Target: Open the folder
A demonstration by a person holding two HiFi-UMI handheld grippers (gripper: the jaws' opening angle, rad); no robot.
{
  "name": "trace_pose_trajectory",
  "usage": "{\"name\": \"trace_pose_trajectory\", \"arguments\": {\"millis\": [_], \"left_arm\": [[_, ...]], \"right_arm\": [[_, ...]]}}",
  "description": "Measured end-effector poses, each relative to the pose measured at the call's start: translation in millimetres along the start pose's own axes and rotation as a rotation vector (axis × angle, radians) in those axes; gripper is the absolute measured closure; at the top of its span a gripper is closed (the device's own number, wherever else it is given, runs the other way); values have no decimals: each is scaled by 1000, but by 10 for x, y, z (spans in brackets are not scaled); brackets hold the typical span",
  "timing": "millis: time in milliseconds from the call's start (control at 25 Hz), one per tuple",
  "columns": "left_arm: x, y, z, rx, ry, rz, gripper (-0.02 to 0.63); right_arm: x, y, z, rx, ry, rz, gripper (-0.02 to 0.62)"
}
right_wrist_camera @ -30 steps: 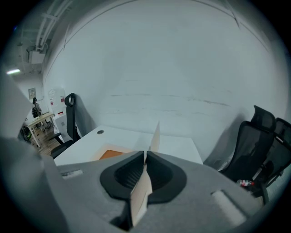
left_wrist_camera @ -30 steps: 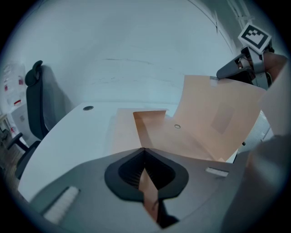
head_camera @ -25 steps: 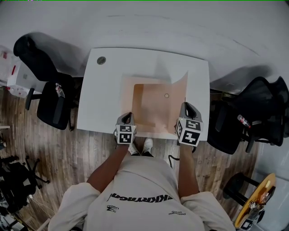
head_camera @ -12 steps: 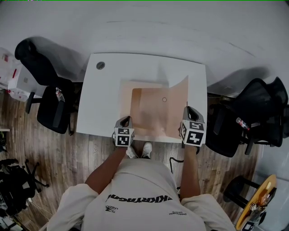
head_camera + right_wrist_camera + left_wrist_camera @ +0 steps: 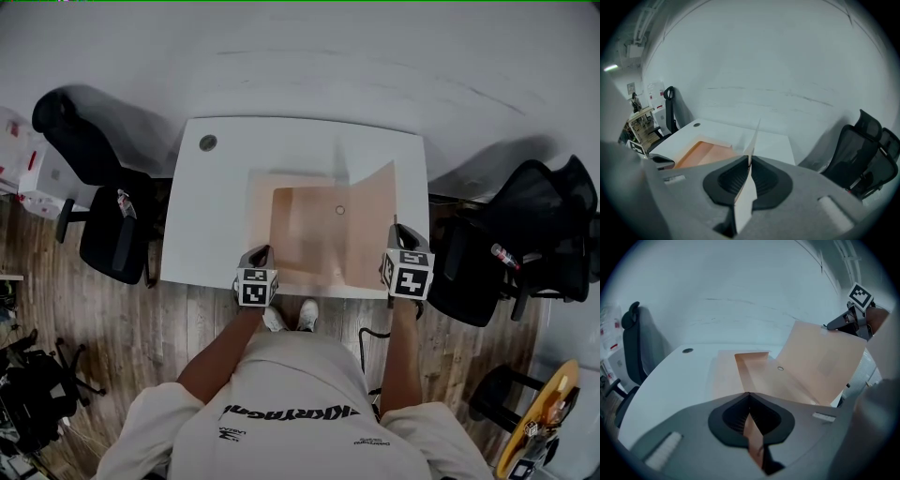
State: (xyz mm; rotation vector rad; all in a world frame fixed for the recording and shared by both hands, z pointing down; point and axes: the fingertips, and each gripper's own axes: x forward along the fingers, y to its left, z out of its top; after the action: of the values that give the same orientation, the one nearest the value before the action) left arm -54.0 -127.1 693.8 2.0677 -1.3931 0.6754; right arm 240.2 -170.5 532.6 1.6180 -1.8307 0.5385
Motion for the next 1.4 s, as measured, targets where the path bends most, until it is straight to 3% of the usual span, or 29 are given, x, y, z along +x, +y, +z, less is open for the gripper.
{"name": "trace_pose_trajectory", "arguments": {"millis": [600,1000,1400], "left_arm": [[1,-2,-10,19,13,6,609],[6,-4,-13,31,11,9,607],[6,-18,-19,31,8,9,609]], "right_arm": [[90,-362,-202,-47,86,0,569],[164,-576,-365,-46,116,-51,565],[286,-740,-513,-113,145,-112,561]]}}
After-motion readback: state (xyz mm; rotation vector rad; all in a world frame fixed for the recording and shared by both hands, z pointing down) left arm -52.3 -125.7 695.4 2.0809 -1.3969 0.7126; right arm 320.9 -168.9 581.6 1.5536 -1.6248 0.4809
